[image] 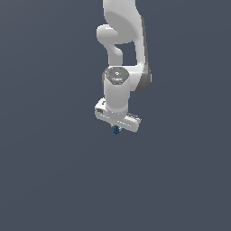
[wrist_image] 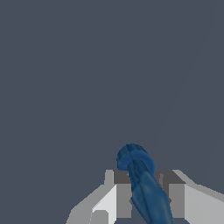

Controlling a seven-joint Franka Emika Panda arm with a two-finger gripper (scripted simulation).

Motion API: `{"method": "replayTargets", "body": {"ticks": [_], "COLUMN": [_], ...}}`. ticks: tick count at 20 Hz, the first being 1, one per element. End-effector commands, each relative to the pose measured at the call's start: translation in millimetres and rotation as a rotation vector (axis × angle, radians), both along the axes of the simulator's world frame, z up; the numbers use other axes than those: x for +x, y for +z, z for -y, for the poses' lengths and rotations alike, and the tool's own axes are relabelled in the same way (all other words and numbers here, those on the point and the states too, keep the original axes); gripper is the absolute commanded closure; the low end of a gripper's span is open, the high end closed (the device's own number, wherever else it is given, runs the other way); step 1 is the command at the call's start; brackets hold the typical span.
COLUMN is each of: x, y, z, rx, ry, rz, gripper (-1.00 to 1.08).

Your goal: Pick up the object and move it to a goal position.

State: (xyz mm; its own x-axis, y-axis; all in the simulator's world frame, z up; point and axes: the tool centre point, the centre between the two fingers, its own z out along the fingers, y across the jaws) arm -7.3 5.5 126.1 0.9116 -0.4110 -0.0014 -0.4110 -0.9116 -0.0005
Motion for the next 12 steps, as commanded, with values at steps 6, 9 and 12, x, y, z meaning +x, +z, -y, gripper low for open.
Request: {"method": "replayTargets", "body": {"ticks": [6, 9, 12], "x": [-31.9, -44.9, -56.7], "y": [64.6, 92.0, 117.3], "z": [37.8, 53.9, 68.6], "rx": [0.001, 0.002, 0.002], "ry": [-0.001, -0.001, -0.001], "rz": [0.001, 0.001, 0.001], "gripper": [1.08, 1.08, 1.08]}}
